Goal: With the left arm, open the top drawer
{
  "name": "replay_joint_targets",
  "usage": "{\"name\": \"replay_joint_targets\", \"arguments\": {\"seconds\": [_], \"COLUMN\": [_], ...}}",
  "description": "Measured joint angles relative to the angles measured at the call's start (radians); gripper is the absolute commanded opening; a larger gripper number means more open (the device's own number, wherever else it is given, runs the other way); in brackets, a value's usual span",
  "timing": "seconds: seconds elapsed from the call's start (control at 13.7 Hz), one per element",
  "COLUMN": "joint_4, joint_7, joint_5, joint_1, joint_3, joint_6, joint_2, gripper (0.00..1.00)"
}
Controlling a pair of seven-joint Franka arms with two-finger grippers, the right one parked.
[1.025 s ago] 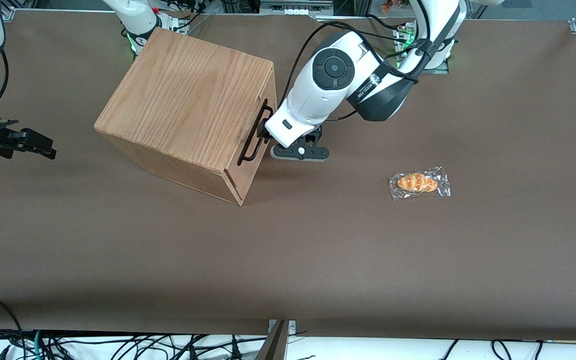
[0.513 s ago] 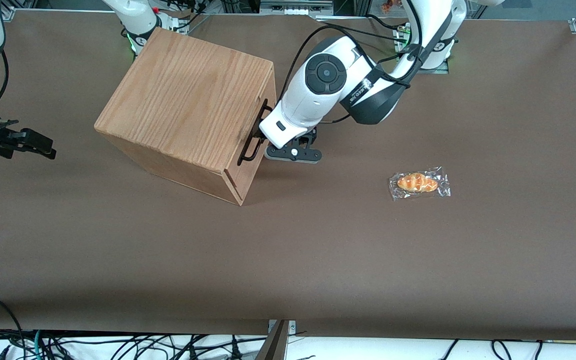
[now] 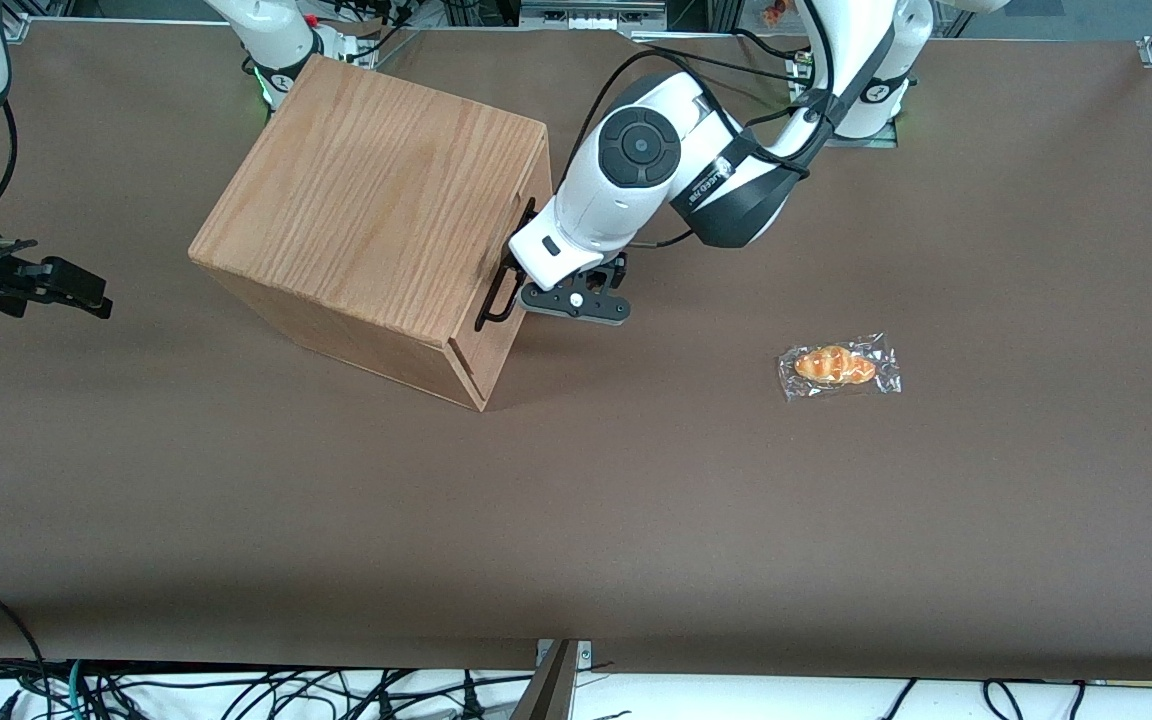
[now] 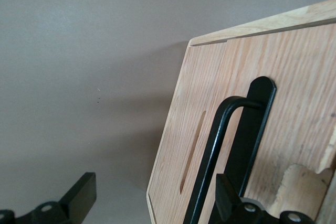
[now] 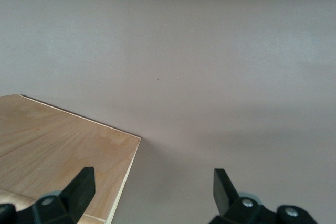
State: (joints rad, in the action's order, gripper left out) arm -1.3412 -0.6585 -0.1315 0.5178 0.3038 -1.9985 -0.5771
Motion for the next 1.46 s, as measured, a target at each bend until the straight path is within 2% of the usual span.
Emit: {"name": "replay_joint_targets", "arguments": {"seconds": [1.46], "joint_4": [-0.005], "joint_7": [0.028], "joint_5": [0.000], "joint_1": [0.015], "joint_3": [0.008], "joint_6": [0.009], "joint_2": [-0.042], "gripper": [1.00]}}
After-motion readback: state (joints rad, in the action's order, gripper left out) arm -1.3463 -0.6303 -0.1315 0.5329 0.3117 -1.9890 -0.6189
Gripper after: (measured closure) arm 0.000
